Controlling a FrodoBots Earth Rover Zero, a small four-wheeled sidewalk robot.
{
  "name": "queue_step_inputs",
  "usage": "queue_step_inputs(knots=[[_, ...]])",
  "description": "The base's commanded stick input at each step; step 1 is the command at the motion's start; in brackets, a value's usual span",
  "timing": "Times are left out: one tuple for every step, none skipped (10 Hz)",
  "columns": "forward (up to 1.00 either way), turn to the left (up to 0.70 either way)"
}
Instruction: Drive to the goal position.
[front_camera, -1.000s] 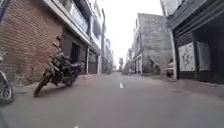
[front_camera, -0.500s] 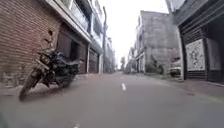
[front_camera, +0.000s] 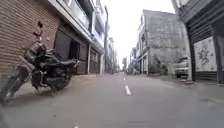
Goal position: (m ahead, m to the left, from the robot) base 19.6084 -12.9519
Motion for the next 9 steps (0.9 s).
queue_step_inputs(knots=[[1.00, 0.00], [1.00, 0.00], [1.00, 0.00], [1.00, 0.00], [1.00, 0.00], [1.00, 0.00], [1.00, 0.00], [1.00, 0.00], [1.00, 0.00]])
